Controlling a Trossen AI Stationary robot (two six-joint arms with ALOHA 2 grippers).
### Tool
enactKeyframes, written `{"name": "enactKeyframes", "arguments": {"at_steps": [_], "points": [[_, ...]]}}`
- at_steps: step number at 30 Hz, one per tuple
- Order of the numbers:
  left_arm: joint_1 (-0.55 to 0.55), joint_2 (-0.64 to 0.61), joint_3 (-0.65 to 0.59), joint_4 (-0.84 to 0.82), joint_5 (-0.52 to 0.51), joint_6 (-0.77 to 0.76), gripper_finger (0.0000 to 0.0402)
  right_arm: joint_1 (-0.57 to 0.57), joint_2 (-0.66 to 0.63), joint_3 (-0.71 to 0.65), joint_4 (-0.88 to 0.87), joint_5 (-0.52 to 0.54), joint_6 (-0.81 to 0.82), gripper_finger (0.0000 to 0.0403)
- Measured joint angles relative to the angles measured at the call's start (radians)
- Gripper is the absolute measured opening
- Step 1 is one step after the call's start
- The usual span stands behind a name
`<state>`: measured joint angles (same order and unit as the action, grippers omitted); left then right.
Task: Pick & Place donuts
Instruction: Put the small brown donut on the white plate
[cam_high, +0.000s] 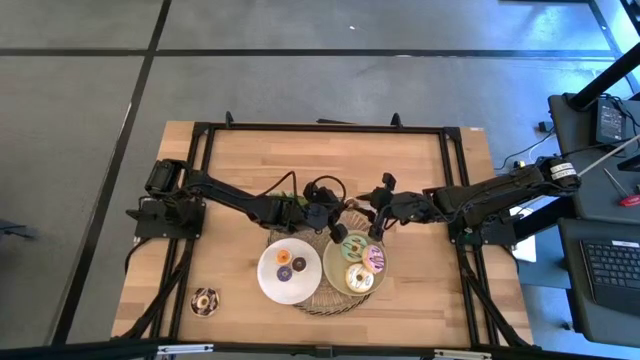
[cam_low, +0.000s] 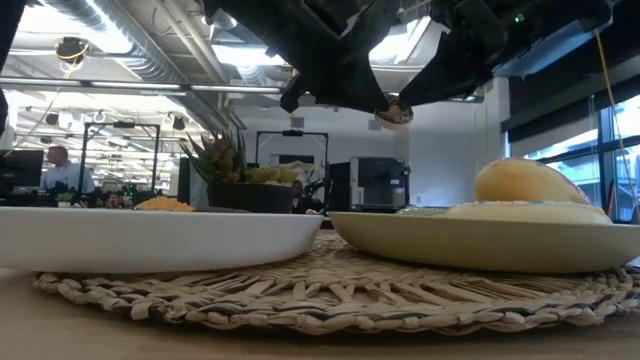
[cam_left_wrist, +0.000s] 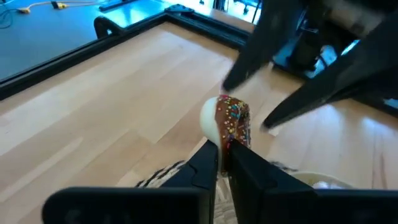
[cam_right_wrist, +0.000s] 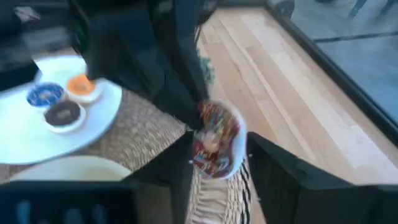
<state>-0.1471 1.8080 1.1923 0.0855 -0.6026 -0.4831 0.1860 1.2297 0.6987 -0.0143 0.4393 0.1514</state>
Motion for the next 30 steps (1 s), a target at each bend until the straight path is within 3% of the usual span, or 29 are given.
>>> {"name": "enactKeyframes", "arguments": {"at_steps": [3,6,11,14,22,30], "points": [[-0.002,-0.012,-0.001,-0.077,0.06,-0.005,0.0022,0.0,-0.039,0.0,-0.014,0.0,-0.002,0.0175],[-0.005,-0.065,-0.001,-0.212,0.21,-0.08,0.0019,0.0,-0.093,0.001,-0.055,0.001,-0.003,0.0196],[-0.037,-0.148,0.0,-0.479,0.48,-0.217,0.0018,0.0,-0.161,0.001,-0.123,0.004,-0.003,0.021],[-0.079,-0.166,0.0,-0.587,0.568,-0.266,0.0018,0.0,-0.173,0.001,-0.14,0.004,-0.003,0.0211],[-0.206,-0.15,-0.002,-0.624,0.621,-0.391,0.0018,0.0,-0.166,0.001,-0.139,0.005,0.0,0.0211],[-0.274,-0.146,-0.034,-0.65,0.497,-0.435,0.0017,0.0,-0.164,0.001,-0.131,0.011,0.028,0.0211]]}}
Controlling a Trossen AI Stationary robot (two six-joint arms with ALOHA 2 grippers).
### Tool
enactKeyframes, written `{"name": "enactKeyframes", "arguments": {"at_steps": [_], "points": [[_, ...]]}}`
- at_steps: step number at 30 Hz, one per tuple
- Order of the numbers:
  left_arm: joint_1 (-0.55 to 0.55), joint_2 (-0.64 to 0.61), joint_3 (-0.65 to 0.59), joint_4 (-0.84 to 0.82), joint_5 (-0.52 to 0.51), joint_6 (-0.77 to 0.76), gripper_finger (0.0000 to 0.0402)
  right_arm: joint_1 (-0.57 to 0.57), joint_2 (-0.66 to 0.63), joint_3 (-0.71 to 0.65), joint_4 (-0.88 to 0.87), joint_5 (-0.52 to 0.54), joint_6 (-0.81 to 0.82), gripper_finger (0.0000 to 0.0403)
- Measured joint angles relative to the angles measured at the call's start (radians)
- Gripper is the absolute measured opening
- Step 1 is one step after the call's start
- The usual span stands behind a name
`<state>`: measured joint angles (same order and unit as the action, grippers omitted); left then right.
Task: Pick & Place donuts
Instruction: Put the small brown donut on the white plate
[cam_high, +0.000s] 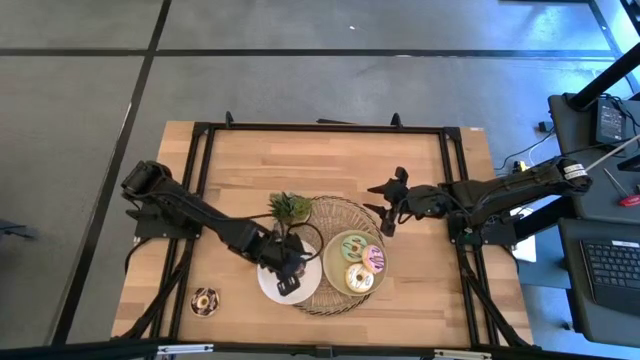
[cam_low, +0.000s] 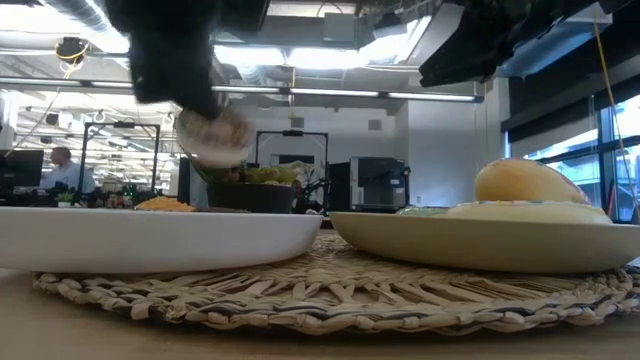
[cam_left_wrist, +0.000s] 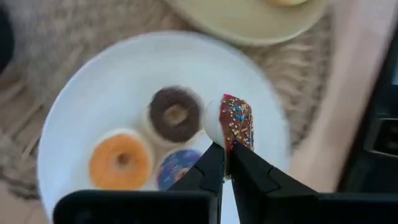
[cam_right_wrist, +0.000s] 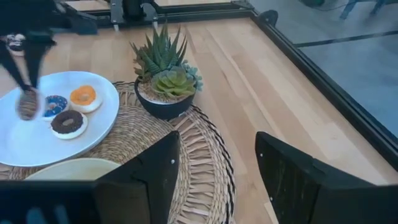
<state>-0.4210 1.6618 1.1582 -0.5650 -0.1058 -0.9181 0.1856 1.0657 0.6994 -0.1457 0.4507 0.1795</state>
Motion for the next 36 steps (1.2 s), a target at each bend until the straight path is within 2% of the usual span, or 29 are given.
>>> {"name": "enactKeyframes", "arguments": {"at_steps": [7,19,23,36], "points": [[-0.003,0.001,-0.072,0.022,0.018,-0.067,0.0017,0.0,0.0,0.0,0.009,0.0,0.022,0.0211],[0.013,0.001,-0.073,-0.005,0.023,-0.059,0.0017,0.0,0.0,0.0,0.022,0.001,0.022,0.0211],[0.015,0.001,-0.073,-0.043,-0.006,-0.065,0.0017,0.0,0.0,0.0,0.022,0.001,0.022,0.0211],[0.015,0.001,-0.073,-0.038,-0.033,-0.041,0.0037,0.0,0.0,0.0,0.008,0.0,0.022,0.0211]]}}
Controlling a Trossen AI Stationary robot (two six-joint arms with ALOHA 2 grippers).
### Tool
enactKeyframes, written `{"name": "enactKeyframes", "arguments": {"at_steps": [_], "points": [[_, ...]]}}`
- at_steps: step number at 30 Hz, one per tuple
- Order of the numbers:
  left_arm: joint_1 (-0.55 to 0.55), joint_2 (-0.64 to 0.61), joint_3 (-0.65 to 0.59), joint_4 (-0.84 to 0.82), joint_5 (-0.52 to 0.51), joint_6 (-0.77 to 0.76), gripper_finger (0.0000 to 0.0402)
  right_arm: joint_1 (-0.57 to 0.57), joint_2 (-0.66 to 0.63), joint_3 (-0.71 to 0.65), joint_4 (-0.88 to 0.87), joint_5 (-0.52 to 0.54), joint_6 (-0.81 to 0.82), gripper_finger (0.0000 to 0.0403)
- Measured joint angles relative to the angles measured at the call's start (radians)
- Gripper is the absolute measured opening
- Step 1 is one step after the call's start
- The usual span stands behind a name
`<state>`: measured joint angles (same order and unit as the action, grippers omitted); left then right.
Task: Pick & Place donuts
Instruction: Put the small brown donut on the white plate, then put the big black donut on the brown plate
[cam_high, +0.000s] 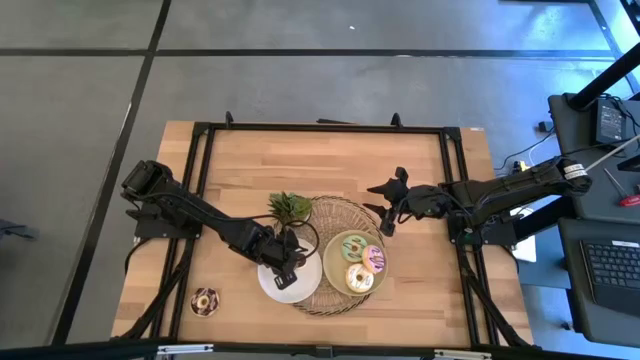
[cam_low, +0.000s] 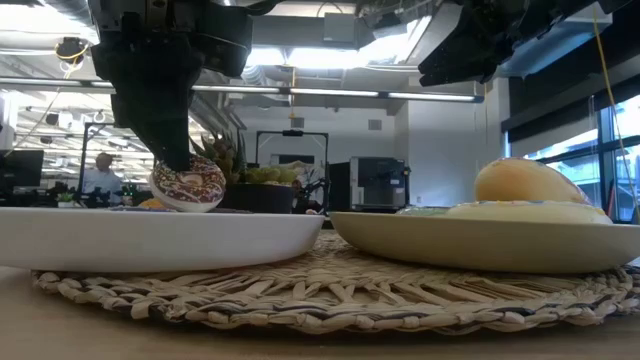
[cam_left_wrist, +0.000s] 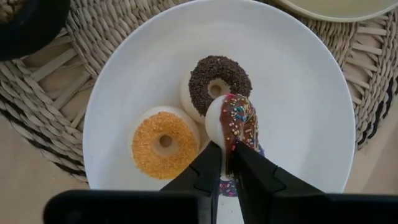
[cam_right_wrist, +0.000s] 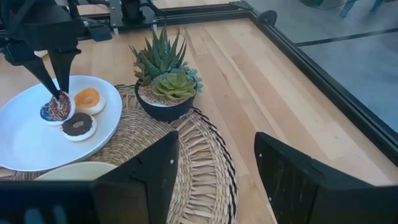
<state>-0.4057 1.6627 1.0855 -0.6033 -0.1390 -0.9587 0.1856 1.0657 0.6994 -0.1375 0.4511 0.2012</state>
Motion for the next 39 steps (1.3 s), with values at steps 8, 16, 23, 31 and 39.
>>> {"name": "enactKeyframes", "arguments": {"at_steps": [8,16,23,31,39], "points": [[0.0,0.0,0.0,0.0,0.006,-0.076,0.0051,0.0,0.0,0.0,-0.004,0.0,0.0,0.0211],[0.0,0.0,0.0,-0.046,0.001,-0.077,0.0098,0.0,0.0,0.0,-0.004,-0.019,0.0,0.0211],[0.006,0.0,0.0,-0.071,-0.017,-0.072,0.0125,0.0,0.0,0.0,-0.005,-0.034,0.0,0.0211],[0.009,-0.032,-0.001,-0.094,-0.033,-0.051,0.013,0.0,0.0,0.0,-0.006,-0.034,-0.002,0.0211],[-0.111,-0.172,-0.001,-0.216,-0.162,-0.244,0.0129,0.0,0.0,0.0,-0.019,-0.034,-0.005,0.0211]]}}
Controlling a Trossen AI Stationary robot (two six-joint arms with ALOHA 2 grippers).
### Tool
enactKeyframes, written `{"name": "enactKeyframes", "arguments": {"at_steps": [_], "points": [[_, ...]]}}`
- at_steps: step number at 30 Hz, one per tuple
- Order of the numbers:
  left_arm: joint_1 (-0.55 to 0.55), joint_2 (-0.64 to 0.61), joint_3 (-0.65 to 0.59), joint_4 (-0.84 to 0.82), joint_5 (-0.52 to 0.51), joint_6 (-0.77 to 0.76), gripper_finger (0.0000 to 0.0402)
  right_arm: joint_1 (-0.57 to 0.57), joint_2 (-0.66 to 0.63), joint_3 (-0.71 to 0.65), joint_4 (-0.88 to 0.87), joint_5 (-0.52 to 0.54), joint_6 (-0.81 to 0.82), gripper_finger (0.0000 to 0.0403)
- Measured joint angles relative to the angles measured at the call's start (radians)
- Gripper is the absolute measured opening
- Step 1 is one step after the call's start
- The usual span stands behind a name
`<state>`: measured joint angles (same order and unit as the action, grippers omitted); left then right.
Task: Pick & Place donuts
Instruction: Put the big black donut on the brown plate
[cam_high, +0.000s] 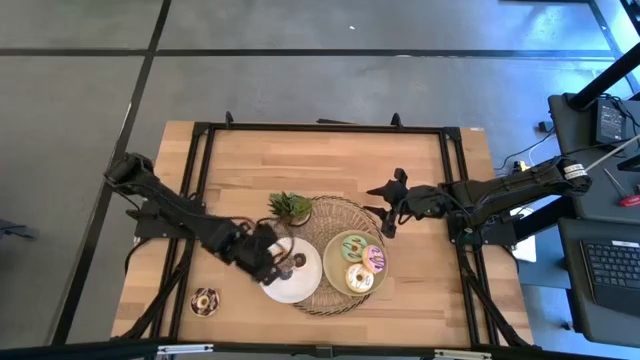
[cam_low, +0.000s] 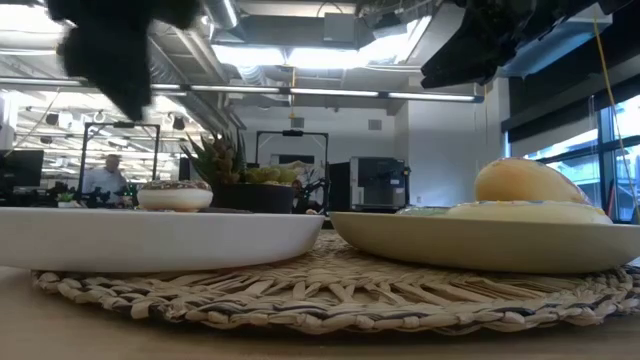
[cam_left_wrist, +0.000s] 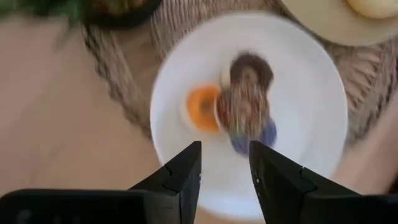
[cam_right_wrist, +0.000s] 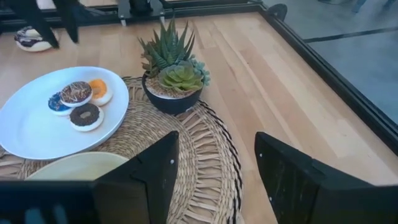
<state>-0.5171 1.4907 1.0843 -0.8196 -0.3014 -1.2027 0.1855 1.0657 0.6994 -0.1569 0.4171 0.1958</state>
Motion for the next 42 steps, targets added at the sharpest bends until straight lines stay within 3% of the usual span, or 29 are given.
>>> {"name": "enactKeyframes", "arguments": {"at_steps": [8,11,17,23,29,42], "points": [[-0.219,0.014,0.0,-0.093,0.024,-0.247,0.0127,0.0,0.0,0.0,-0.007,0.0,-0.028,0.0211],[-0.291,0.023,0.0,-0.105,0.096,-0.433,0.0124,0.0,0.0,0.0,-0.007,0.0,-0.041,0.0211],[-0.419,0.039,0.0,-0.208,0.126,-0.766,0.012,0.0,0.0,0.0,-0.007,-0.001,-0.043,0.0211],[-0.509,0.069,0.0,-0.213,0.152,-0.905,0.0128,0.0,0.0,0.0,-0.007,-0.001,-0.043,0.0211],[-0.526,0.129,0.0,-0.246,0.303,-0.955,0.0136,0.0,0.001,0.0,-0.006,-0.001,-0.043,0.0211],[-0.529,0.247,0.0,-0.265,0.379,-0.8,0.0155,0.0,0.051,0.0,0.0,-0.001,0.011,0.0211]]}}
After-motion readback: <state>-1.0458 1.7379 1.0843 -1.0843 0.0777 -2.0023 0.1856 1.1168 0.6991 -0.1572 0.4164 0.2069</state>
